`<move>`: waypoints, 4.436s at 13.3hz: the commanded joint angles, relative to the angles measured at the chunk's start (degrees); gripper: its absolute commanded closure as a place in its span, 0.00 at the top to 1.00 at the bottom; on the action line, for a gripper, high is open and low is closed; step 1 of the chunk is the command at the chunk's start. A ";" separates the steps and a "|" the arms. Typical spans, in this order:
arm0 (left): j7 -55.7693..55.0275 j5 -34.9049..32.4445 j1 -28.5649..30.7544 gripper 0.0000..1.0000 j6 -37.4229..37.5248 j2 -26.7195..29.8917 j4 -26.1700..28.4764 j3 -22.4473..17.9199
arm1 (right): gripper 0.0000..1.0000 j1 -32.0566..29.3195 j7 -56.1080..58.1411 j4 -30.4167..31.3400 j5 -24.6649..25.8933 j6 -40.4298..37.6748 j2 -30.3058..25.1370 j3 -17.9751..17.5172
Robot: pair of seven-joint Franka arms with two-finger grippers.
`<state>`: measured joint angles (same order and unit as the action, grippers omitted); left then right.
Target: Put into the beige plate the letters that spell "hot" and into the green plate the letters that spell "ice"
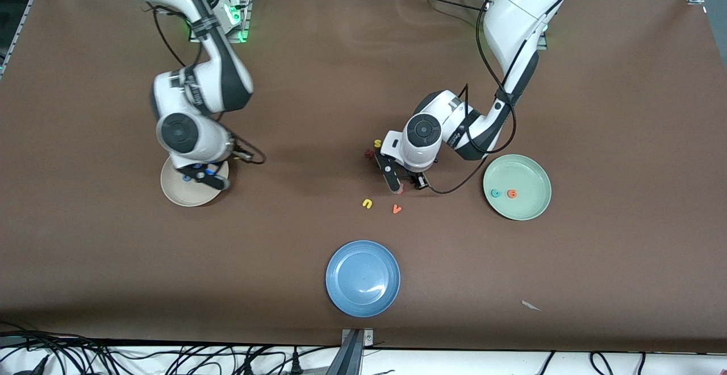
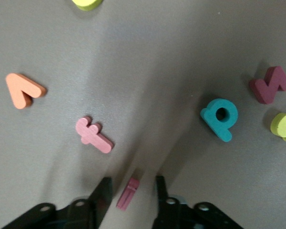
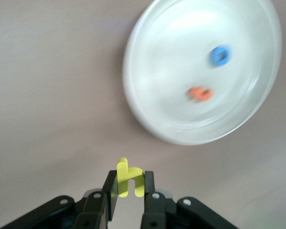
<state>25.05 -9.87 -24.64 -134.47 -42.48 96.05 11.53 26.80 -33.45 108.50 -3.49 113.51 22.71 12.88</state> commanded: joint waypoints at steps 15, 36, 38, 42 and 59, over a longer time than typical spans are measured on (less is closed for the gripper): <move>11.40 -3.23 9.42 0.00 16.85 9.08 -2.44 -1.33 | 0.99 -0.87 21.85 14.29 -0.82 15.96 -1.27 10.50; 2.14 7.32 19.46 1.00 30.13 23.65 -1.21 -2.12 | 1.00 -21.83 22.02 -25.53 4.35 -20.87 -9.96 -8.88; -2.44 7.32 18.41 1.00 30.32 28.22 -1.21 -5.00 | 1.00 -27.39 22.29 -24.13 6.82 -20.69 -11.28 -14.27; -6.58 11.62 17.70 1.00 33.89 32.28 -5.51 -13.97 | 1.00 -28.91 26.77 -19.99 6.31 -16.30 -13.83 -15.35; -26.36 11.19 21.56 1.00 45.61 36.15 -11.94 -12.85 | 1.00 -28.82 25.55 -20.78 4.90 -17.27 -12.87 -15.34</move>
<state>-0.51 0.38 -3.96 -89.32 -7.18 83.50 -2.04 -1.07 -7.86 86.97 2.42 96.44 10.98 -1.67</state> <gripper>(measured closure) 0.000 0.000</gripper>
